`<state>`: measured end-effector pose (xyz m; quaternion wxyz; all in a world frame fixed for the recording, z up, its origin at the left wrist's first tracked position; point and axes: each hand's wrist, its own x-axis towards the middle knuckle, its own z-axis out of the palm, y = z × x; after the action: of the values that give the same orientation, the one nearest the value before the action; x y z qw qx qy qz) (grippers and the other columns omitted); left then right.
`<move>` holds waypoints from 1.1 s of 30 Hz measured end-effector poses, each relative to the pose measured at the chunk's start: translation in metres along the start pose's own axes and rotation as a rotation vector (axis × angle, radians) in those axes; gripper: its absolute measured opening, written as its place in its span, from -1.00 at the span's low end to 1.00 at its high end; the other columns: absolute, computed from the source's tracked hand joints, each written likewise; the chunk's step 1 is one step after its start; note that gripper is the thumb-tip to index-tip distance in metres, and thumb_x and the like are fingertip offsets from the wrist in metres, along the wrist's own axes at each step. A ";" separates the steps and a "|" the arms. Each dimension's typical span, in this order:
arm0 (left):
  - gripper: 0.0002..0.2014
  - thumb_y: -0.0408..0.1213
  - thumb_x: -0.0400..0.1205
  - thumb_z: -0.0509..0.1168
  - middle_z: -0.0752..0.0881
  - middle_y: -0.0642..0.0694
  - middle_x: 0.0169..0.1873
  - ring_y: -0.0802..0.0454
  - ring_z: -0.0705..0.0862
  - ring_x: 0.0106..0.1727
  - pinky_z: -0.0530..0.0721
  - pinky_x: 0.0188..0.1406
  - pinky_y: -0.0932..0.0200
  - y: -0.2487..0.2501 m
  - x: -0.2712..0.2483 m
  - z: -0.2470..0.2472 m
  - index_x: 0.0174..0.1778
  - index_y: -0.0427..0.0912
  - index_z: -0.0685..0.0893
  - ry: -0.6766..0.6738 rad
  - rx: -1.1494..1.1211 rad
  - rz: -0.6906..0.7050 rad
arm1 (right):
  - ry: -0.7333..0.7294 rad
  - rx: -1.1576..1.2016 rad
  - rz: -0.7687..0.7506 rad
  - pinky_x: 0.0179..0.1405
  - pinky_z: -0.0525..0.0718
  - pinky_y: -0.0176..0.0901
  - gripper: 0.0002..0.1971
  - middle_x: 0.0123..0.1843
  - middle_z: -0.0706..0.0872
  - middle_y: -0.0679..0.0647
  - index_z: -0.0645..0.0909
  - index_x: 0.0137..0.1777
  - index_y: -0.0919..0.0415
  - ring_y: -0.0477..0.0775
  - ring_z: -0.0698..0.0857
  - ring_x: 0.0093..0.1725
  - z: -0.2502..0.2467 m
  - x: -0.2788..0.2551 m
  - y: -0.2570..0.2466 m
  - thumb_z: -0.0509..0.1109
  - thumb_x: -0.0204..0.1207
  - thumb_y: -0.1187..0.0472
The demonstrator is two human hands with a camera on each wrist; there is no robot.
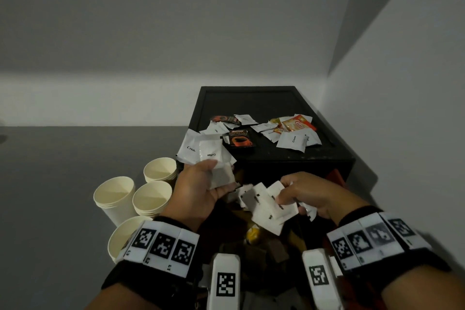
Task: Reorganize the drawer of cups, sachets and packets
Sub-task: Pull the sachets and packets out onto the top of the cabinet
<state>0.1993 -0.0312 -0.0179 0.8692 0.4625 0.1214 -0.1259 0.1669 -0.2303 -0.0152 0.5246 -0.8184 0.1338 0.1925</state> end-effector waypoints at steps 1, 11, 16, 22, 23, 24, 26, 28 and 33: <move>-0.63 -0.46 0.67 0.14 0.59 -0.38 0.18 -0.19 0.67 -0.08 0.76 -0.49 0.00 0.001 0.001 -0.002 0.41 -0.23 0.36 0.006 -0.002 0.004 | 0.026 -0.052 0.038 -0.60 0.41 -0.37 -0.86 -0.26 0.59 0.18 0.54 -0.26 0.28 0.01 0.53 -0.38 -0.001 0.006 0.004 0.34 0.45 0.49; -0.65 -0.45 0.68 0.12 0.64 -0.35 0.07 -0.16 0.72 -0.14 0.76 -0.49 0.02 0.004 -0.004 -0.004 0.39 -0.22 0.36 -0.024 0.013 -0.007 | 0.260 0.119 0.091 0.03 0.60 -0.09 -0.67 0.19 0.49 0.11 0.45 0.29 0.25 0.17 0.53 0.31 0.025 0.048 0.005 0.37 0.57 0.25; -0.82 -0.45 0.66 0.13 0.63 -0.36 -0.02 -0.17 0.69 -0.14 0.77 -0.46 0.01 0.003 -0.008 -0.005 0.18 -0.31 0.46 -0.091 0.112 -0.062 | 0.069 -0.278 -0.037 -0.24 0.62 -0.22 -0.88 -0.19 0.62 0.11 0.61 0.00 0.17 0.01 0.61 -0.21 0.029 0.018 -0.024 0.28 0.63 0.15; -0.59 -0.48 0.65 0.12 0.63 -0.36 0.15 -0.28 0.68 0.06 0.72 -0.04 -0.20 -0.004 -0.011 -0.001 0.44 -0.22 0.39 -0.187 0.182 -0.133 | 0.165 -0.081 -0.446 -0.33 0.51 -0.31 -0.86 -0.09 0.67 -0.10 0.59 0.03 0.02 -0.13 0.65 -0.19 0.035 -0.010 -0.062 0.29 0.60 0.00; -0.59 -0.49 0.64 0.13 0.66 -0.33 0.11 -0.24 0.70 0.01 0.74 -0.12 -0.15 -0.006 -0.013 0.001 0.42 -0.20 0.42 -0.210 0.192 -0.129 | 0.195 -0.104 -0.485 -0.35 0.50 -0.32 -0.88 -0.14 0.68 -0.09 0.59 -0.03 0.04 -0.15 0.65 -0.23 0.037 -0.011 -0.064 0.37 0.55 0.02; -0.60 -0.50 0.63 0.13 0.68 -0.31 0.08 -0.21 0.72 -0.02 0.75 -0.16 -0.11 -0.007 -0.015 0.001 0.40 -0.19 0.44 -0.231 0.198 -0.128 | 0.215 -0.128 -0.503 -0.37 0.51 -0.32 -0.89 -0.19 0.69 -0.07 0.59 -0.09 0.06 -0.14 0.64 -0.28 0.038 -0.008 -0.064 0.42 0.51 0.06; -0.59 -0.51 0.62 0.15 0.70 -0.31 0.10 -0.23 0.74 -0.03 0.75 -0.13 -0.14 -0.008 -0.017 0.002 0.40 -0.19 0.46 -0.256 0.183 -0.142 | 0.221 -0.116 -0.489 -0.40 0.52 -0.32 -0.88 -0.25 0.66 -0.03 0.55 -0.20 0.09 -0.09 0.63 -0.32 0.039 -0.005 -0.062 0.44 0.50 0.15; -0.59 -0.50 0.62 0.16 0.71 -0.31 0.10 -0.22 0.77 -0.10 0.78 -0.21 -0.13 -0.006 -0.018 0.002 0.40 -0.17 0.47 -0.270 0.153 -0.154 | 0.180 0.001 -0.421 -0.42 0.51 -0.31 -0.85 -0.28 0.62 -0.02 0.54 -0.26 0.09 -0.07 0.59 -0.30 0.036 -0.002 -0.059 0.42 0.52 0.19; -0.59 -0.48 0.65 0.16 0.70 -0.29 0.14 -0.20 0.76 -0.11 0.80 -0.33 -0.07 -0.002 -0.020 0.001 0.43 -0.16 0.44 -0.274 0.134 -0.155 | 0.107 0.270 -0.301 -0.58 0.42 -0.36 -0.78 -0.44 0.64 -0.07 0.53 -0.36 0.13 -0.12 0.52 -0.41 0.029 0.000 -0.052 0.42 0.51 0.27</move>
<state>0.1796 -0.0311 -0.0121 0.8325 0.4871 0.0287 -0.2623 0.1838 -0.1826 0.0158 0.6445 -0.7605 0.0621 0.0485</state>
